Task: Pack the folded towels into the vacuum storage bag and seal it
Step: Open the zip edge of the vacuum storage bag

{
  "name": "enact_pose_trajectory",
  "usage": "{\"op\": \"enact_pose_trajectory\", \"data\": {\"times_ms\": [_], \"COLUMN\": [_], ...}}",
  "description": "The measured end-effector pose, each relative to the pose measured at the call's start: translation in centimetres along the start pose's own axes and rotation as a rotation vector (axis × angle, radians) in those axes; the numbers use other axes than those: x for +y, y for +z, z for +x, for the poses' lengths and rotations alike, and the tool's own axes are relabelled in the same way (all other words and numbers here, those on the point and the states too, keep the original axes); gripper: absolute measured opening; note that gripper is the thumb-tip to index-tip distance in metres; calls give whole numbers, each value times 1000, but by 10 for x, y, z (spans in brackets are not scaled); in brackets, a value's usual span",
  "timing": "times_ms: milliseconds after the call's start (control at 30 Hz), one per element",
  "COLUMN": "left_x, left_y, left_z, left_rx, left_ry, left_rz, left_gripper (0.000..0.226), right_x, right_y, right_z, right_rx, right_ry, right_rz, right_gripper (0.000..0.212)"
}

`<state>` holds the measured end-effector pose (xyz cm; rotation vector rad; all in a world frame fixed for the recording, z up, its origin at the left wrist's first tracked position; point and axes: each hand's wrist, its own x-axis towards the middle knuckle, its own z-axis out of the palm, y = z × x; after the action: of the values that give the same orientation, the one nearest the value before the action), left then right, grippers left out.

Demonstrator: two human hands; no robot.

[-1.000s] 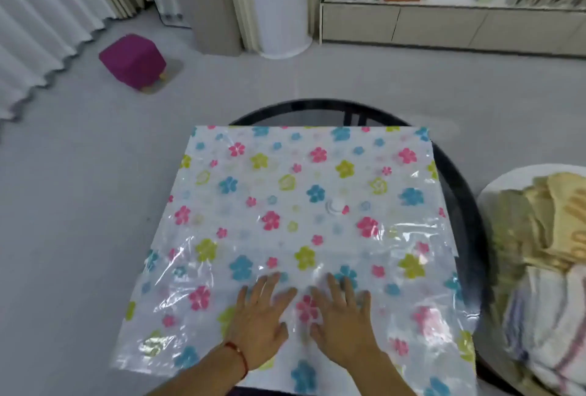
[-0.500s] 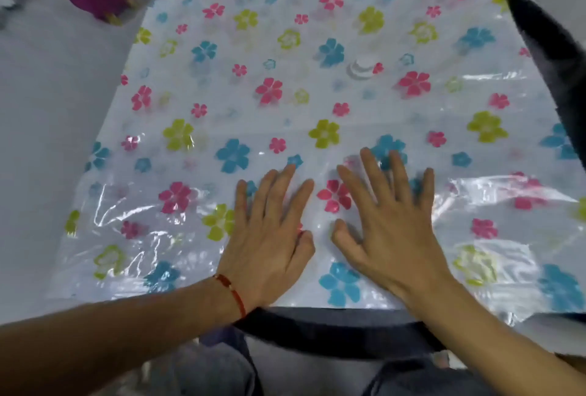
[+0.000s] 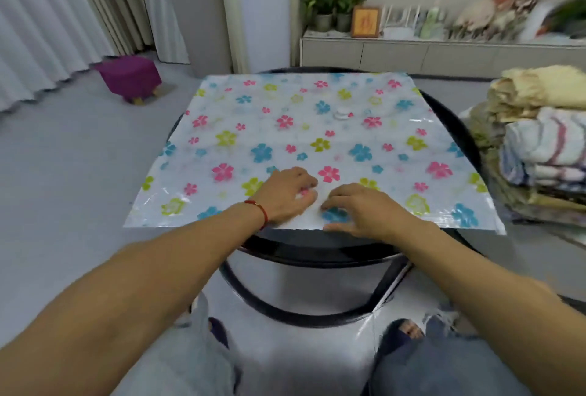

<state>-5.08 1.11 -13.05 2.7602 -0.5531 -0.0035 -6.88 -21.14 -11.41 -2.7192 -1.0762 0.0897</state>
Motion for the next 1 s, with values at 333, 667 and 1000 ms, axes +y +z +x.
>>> {"op": "enact_pose_trajectory", "data": {"times_ms": [333,667,1000], "left_x": [-14,1,-5], "left_y": [-27,-37,-45], "left_z": [16,23,22], "left_rx": [-263,-331,-130], "left_ry": [271,329,205], "left_rz": [2,115,-5], "left_gripper": [57,13,3], "right_x": [16,12,-11], "right_y": [-20,-20,-13], "right_z": [24,35,10], "right_rx": [-138,-151,303], "right_ry": [-35,-4,386], "right_rz": [-69,-98,680], "right_gripper": [49,28,37]}}
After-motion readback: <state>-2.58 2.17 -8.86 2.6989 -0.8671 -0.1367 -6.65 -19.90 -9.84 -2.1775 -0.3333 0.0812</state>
